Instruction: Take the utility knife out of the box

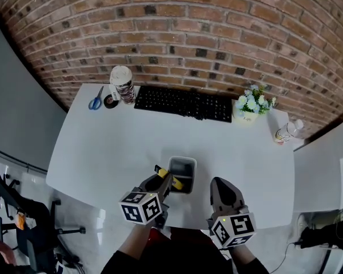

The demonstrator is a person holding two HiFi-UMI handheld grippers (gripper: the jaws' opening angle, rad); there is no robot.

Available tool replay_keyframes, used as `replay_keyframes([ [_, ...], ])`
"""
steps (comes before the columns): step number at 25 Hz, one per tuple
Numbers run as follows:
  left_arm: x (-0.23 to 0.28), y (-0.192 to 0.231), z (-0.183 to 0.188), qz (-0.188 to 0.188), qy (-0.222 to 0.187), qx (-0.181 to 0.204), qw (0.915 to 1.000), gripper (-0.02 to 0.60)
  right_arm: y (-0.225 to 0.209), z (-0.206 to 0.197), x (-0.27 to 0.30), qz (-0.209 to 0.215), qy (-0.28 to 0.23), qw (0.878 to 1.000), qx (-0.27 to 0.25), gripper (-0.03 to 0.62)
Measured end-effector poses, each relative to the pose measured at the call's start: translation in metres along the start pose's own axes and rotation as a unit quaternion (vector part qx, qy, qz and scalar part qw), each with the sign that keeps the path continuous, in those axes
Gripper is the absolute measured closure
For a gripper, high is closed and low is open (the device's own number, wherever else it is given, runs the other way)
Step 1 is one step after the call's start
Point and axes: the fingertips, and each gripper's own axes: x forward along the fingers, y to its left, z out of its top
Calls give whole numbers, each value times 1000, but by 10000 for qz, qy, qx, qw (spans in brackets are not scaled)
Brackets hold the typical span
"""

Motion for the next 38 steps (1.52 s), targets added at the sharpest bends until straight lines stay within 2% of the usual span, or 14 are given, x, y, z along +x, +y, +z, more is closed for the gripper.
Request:
replay_keyframes([
  [24, -9, -15, 14, 71, -94, 282, 9995, 520, 18, 7, 12, 422, 53, 9990, -106, 586],
  [38, -40, -21, 44, 11, -595, 176, 9981, 522, 42, 15, 18, 711, -18, 9972, -232, 586],
])
